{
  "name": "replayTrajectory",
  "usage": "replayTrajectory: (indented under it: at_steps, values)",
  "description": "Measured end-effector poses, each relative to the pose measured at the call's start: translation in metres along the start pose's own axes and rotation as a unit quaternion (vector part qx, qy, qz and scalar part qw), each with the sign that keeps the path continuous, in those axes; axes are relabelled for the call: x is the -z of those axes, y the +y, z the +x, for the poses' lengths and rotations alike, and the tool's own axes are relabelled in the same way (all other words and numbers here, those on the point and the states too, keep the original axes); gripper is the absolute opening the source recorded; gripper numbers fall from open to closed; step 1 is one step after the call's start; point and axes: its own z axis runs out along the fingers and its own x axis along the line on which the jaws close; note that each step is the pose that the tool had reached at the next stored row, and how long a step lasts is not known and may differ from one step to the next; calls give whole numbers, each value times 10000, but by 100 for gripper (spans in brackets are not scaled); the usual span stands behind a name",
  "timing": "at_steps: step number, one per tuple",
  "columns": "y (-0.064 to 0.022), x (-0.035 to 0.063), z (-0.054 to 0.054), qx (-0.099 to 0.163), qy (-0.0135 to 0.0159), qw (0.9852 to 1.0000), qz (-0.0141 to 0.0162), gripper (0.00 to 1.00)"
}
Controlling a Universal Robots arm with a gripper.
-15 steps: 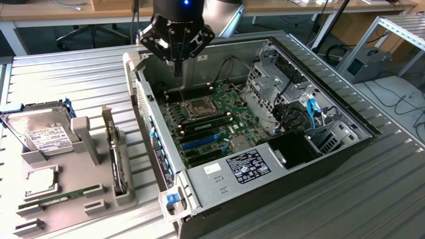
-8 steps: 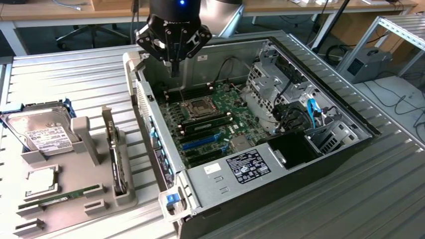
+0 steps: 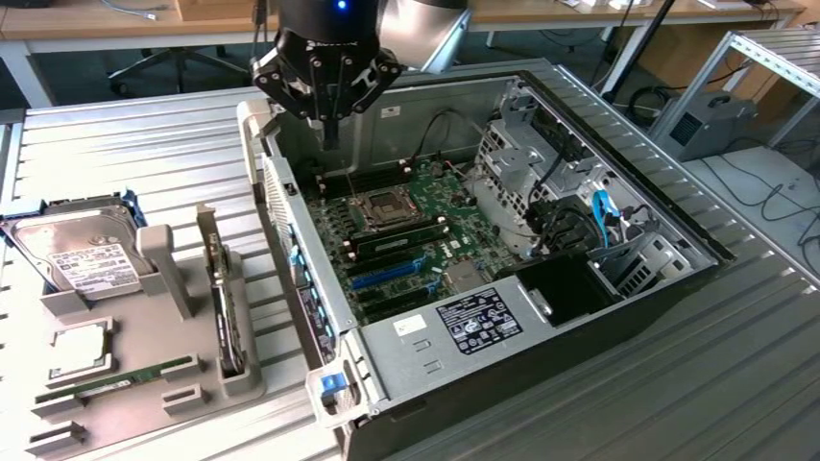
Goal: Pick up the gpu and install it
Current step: 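Reach for the gpu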
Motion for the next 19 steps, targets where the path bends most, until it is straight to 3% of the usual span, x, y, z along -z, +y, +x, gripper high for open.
replayTrajectory:
  at_steps: [19]
  values:
    - [-5,1,61,0,0,10000,0,11]
